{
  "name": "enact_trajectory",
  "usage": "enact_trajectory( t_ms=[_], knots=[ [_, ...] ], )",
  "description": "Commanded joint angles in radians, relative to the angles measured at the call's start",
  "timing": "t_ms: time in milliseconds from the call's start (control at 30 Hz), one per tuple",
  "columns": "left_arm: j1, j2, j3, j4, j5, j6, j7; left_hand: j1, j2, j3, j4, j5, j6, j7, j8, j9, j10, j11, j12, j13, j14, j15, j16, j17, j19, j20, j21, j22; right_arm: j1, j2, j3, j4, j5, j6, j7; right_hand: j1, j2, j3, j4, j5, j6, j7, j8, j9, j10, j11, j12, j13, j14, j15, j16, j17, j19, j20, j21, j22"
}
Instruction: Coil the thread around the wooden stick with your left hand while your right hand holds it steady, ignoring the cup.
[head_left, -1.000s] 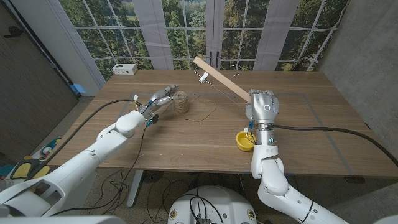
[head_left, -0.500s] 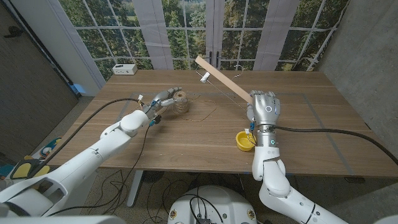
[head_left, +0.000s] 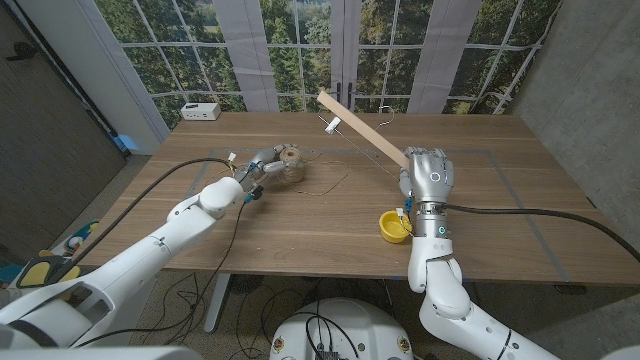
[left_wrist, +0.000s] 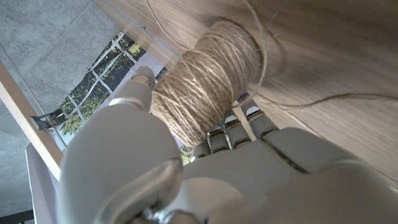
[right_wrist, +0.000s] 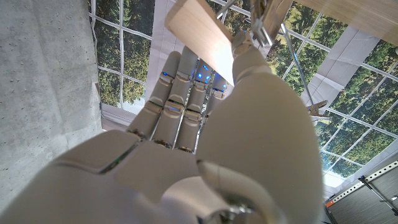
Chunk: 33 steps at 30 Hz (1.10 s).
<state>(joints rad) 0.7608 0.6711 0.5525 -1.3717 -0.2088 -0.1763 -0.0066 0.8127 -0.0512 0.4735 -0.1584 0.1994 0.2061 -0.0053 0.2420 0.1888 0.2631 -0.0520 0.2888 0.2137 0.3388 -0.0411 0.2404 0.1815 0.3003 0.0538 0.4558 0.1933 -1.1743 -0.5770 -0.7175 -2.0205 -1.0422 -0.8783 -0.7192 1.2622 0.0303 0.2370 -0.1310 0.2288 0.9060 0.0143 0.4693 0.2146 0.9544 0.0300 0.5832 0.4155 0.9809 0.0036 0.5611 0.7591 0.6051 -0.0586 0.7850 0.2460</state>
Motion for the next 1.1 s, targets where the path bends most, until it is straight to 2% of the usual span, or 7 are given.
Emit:
enact_trajectory(
  t_ms=[33,133,300,400,533,733,1100],
  knots=[
    [-0.029,-0.054,0.023,0.121,-0.028,-0.095,-0.05,-0.023,-0.037,-0.051,0.017,0.003,-0.005,-0.001,-0.017,0.002,-0.017,-0.002,-0.015,0.002,-0.008,-0.005,-0.019,-0.002,-0.004,0.008,-0.002,0.002,0.0,-0.008,-0.001,-0.008,0.001,-0.011,0.019,0.108,0.119,0.001,0.003,0.049,0.075,-0.064,0.02,0.062,0.068,-0.059,0.006,0.005,0.179,-0.231,0.0,0.006,-0.004,-0.079,0.01,-0.001],
    [-0.031,-0.064,0.027,0.128,-0.015,-0.088,-0.026,-0.028,-0.051,-0.067,0.019,0.012,0.003,-0.016,-0.018,0.003,-0.006,-0.019,-0.014,0.003,-0.004,-0.006,-0.022,-0.003,-0.006,0.01,-0.004,0.002,0.0,-0.009,-0.004,-0.011,-0.004,-0.019,0.028,0.108,0.119,0.0,0.003,0.05,0.075,-0.064,0.02,0.061,0.07,-0.056,0.006,0.005,0.181,-0.231,-0.002,0.009,-0.004,-0.078,0.015,-0.003],
    [-0.025,-0.089,0.019,0.127,-0.022,-0.079,0.019,0.079,0.052,-0.061,0.012,0.036,0.192,-0.083,0.027,0.005,0.186,-0.068,0.038,0.005,0.12,-0.056,0.005,0.0,0.019,0.009,0.003,0.005,-0.001,-0.008,-0.006,-0.017,-0.01,-0.03,0.035,0.108,0.118,0.0,0.002,0.052,0.075,-0.065,0.02,0.06,0.071,-0.06,0.005,0.006,0.182,-0.231,-0.005,0.013,-0.007,-0.078,0.021,-0.006],
    [-0.025,-0.087,0.021,0.114,-0.012,-0.066,0.034,0.103,0.112,-0.055,0.023,0.035,0.363,-0.075,0.07,0.007,0.327,-0.068,0.073,0.004,0.18,-0.071,0.004,-0.003,0.025,0.029,0.011,0.01,0.0,-0.008,-0.009,-0.019,-0.016,-0.034,0.04,0.107,0.118,-0.001,0.003,0.052,0.075,-0.065,0.02,0.06,0.071,-0.066,0.006,0.007,0.182,-0.23,-0.007,0.016,-0.007,-0.078,0.025,-0.008],
    [-0.015,-0.084,0.013,0.096,-0.005,-0.073,0.06,0.122,0.215,-0.02,0.041,0.032,0.572,-0.035,0.12,0.011,0.537,-0.045,0.136,0.024,0.249,-0.077,-0.004,-0.003,0.035,0.049,0.029,0.014,-0.001,-0.005,-0.011,-0.021,-0.019,-0.038,0.04,0.107,0.118,-0.001,0.003,0.054,0.075,-0.065,0.02,0.059,0.072,-0.06,0.004,0.005,0.182,-0.231,-0.01,0.019,-0.01,-0.078,0.03,-0.01],
    [0.001,-0.059,-0.005,0.039,0.002,-0.055,0.087,0.129,0.238,0.02,0.064,0.03,0.616,0.008,0.12,0.021,0.704,-0.07,0.192,0.059,0.324,-0.098,-0.007,-0.005,0.045,0.047,0.049,0.016,-0.009,0.0,-0.006,-0.025,-0.013,-0.035,0.028,0.107,0.118,-0.002,0.003,0.055,0.073,-0.066,0.019,0.058,0.071,-0.059,0.002,0.006,0.183,-0.231,-0.014,0.024,-0.014,-0.079,0.037,-0.013],
    [0.027,-0.002,-0.045,-0.086,0.038,-0.007,0.142,0.13,0.235,0.044,0.081,0.03,0.642,0.011,0.128,0.043,0.776,-0.084,0.224,0.085,0.401,-0.124,0.001,-0.005,0.063,0.042,0.067,0.015,-0.045,0.011,0.027,-0.042,0.04,-0.001,-0.036,0.107,0.118,-0.003,0.003,0.057,0.074,-0.066,0.02,0.057,0.071,-0.059,-0.001,0.007,0.185,-0.231,-0.021,0.031,-0.02,-0.079,0.048,-0.019]
  ],
)
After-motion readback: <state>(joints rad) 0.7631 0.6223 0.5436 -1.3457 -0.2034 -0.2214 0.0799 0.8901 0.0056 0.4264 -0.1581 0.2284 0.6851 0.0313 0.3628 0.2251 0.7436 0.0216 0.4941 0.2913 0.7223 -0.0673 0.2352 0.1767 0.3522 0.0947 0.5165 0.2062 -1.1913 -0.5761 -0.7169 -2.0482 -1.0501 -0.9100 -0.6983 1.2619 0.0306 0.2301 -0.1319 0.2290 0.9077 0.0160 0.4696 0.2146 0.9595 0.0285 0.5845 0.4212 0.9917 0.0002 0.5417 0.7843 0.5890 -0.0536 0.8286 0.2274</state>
